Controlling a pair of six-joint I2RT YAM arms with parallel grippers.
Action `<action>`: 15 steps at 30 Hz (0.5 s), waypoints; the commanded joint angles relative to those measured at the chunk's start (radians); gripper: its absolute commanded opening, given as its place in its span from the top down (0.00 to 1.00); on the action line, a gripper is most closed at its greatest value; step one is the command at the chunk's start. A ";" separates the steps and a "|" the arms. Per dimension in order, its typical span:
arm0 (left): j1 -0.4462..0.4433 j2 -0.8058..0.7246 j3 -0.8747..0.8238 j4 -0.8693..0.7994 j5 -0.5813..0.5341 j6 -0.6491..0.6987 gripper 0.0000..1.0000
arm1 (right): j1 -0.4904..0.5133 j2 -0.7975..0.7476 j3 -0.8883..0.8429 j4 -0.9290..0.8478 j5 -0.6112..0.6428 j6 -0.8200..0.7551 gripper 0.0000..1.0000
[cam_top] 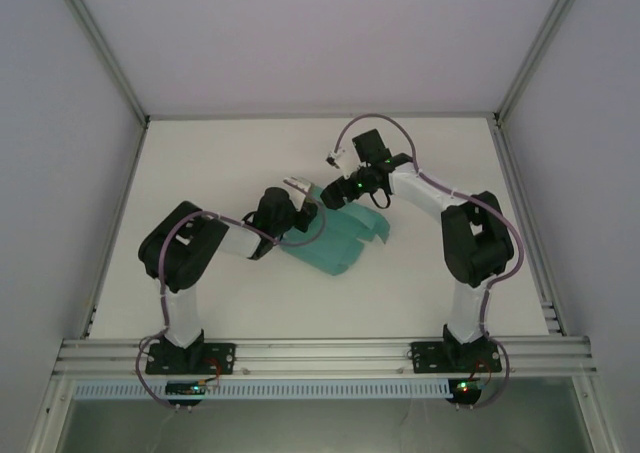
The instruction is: Assemble paper box
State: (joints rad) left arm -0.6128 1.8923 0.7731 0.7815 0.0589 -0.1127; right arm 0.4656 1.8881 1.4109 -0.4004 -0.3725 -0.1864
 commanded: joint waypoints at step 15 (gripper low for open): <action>0.030 0.032 0.061 0.124 0.084 -0.107 1.00 | -0.075 0.018 -0.029 -0.057 -0.101 0.065 0.21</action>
State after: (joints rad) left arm -0.5938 1.9404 0.8089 0.8337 0.1135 -0.1768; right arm 0.4183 1.9175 1.4151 -0.3611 -0.4973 -0.1436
